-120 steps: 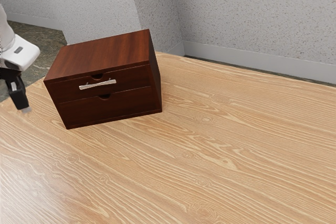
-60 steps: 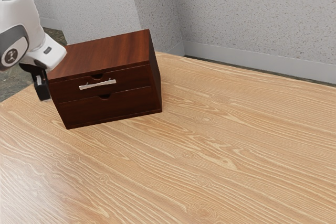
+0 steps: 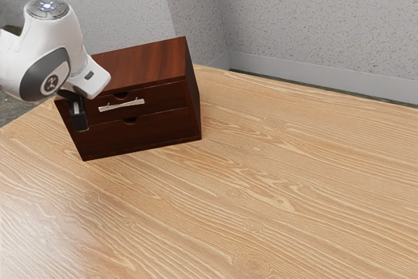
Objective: Pull the drawer handle with one arm to open the drawer
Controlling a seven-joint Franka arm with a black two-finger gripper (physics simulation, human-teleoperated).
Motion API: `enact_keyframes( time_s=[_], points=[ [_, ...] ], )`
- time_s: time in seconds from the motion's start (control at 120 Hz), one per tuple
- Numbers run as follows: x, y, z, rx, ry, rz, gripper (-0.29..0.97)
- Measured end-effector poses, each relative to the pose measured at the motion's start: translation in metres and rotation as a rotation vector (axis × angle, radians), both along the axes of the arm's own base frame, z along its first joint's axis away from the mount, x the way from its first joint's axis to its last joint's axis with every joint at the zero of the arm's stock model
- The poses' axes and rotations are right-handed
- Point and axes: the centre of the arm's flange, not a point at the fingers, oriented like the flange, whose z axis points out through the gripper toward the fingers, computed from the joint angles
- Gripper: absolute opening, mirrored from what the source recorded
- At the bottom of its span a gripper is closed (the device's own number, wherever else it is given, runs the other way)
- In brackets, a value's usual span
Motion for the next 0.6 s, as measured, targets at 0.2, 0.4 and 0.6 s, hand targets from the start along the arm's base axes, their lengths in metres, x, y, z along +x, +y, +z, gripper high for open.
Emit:
enact_keyframes(
  time_s=[0.2,0.4,0.6],
  points=[
    [0.011,-0.005,-0.008,0.001,-0.011,-0.022,0.68],
    [0.023,-0.01,-0.023,-0.004,-0.007,-0.037,0.68],
    [0.034,-0.014,-0.028,0.009,-0.019,-0.059,0.68]
  ],
)
